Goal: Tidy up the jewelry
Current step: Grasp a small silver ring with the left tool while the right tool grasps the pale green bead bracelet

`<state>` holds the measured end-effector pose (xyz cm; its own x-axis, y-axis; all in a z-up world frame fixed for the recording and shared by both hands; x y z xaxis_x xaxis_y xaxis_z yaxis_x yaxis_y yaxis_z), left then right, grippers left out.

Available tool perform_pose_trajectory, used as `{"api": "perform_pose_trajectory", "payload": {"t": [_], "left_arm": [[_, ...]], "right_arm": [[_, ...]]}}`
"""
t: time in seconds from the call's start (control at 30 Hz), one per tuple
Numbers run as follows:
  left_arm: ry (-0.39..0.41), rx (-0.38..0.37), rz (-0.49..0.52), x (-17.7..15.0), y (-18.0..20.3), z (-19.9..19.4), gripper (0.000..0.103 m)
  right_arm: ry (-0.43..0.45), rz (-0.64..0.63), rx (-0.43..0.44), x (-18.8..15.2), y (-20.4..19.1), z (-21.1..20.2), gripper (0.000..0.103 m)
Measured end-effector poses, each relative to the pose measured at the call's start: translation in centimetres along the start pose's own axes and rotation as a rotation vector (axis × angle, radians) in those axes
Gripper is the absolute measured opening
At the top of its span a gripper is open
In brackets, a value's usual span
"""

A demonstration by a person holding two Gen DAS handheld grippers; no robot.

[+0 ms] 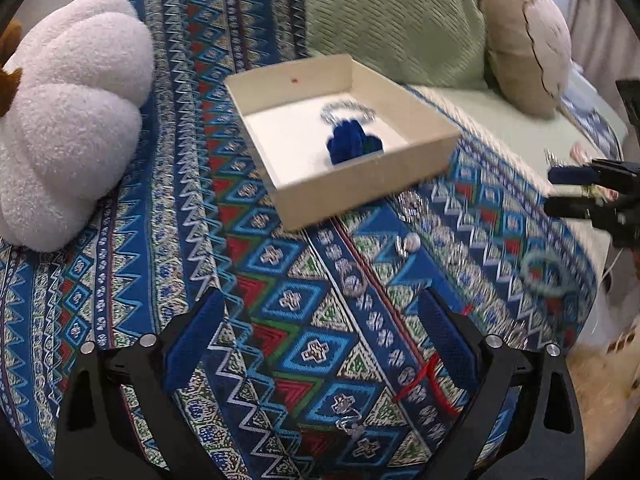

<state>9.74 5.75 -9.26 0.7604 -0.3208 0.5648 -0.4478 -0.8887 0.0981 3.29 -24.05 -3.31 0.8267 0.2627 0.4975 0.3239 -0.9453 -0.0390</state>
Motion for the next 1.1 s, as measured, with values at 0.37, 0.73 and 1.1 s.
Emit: {"api": "perform_pose_trajectory", "payload": {"t": [0.37, 0.73, 1.1], "left_arm": [[-0.069, -0.054, 0.057, 0.1, 0.7, 4.0, 0.054], [-0.086, -0.108, 0.028, 0.8, 0.2, 4.1, 0.006], [-0.07, -0.132, 0.014, 1.0, -0.4, 2.5, 0.005]], "right_arm": [[-0.078, -0.061, -0.046, -5.0, -0.4, 1.0, 0.042], [-0.057, -0.13, -0.085, -5.2, -0.8, 1.1, 0.009], [0.006, -0.084, -0.03, -4.2, -0.5, -0.9, 0.009]]}}
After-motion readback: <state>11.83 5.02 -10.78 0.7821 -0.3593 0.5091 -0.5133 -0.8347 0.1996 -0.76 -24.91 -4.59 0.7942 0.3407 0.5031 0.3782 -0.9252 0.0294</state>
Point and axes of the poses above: each gripper's, at about its wrist camera, not at the fingertips, and z roughly the way its jaws point, y to its right, x to its top, the point moved 1 cm from there along z, roughly the way its jaws point, and after that the axes turned 11 degrees about -z, right-handed, at the moved point
